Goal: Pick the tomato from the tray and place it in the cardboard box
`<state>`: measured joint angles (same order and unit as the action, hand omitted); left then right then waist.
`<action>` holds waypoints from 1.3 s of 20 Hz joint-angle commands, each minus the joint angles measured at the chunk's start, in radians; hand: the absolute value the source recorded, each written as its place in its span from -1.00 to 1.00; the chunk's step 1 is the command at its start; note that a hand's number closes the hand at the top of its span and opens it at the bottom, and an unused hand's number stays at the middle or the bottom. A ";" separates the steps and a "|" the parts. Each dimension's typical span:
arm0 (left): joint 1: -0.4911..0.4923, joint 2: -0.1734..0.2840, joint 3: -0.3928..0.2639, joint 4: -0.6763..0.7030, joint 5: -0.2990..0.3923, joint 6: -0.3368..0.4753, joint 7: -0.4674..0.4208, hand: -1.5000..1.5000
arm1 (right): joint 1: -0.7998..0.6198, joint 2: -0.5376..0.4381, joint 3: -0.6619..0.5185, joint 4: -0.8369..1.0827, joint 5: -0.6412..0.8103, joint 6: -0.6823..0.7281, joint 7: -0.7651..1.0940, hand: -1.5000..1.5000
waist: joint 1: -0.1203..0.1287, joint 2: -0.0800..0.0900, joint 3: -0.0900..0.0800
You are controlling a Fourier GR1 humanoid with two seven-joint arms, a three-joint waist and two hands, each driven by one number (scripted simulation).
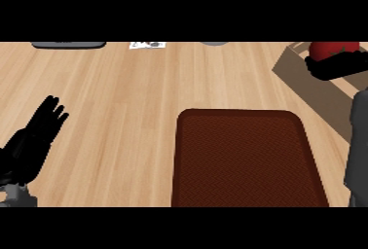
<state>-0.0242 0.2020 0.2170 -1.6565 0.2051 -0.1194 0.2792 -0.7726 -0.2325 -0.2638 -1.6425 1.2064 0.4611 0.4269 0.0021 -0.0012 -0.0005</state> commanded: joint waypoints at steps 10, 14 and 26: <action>-0.059 0.007 -0.009 -0.017 -0.006 0.008 0.058 0.00 | -0.093 -0.238 -0.106 0.486 -0.040 -0.250 -0.221 1.00 | 0.013 0.006 0.001; -0.042 0.000 0.002 0.024 0.008 -0.019 0.011 0.00 | -0.059 -0.265 -0.123 0.618 -0.070 -0.365 -0.339 1.00 | 0.012 0.006 0.001; -0.047 -0.005 0.005 0.015 0.000 -0.014 0.004 0.00 | -0.081 -0.277 -0.179 1.029 -0.094 -0.463 -0.338 1.00 | 0.025 0.013 0.001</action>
<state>-0.0502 0.1965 0.2178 -1.6672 0.2073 -0.1301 0.3016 -0.8315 -0.4967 -0.4137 -0.7509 1.1070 0.0300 0.0476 0.0193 0.0067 0.0007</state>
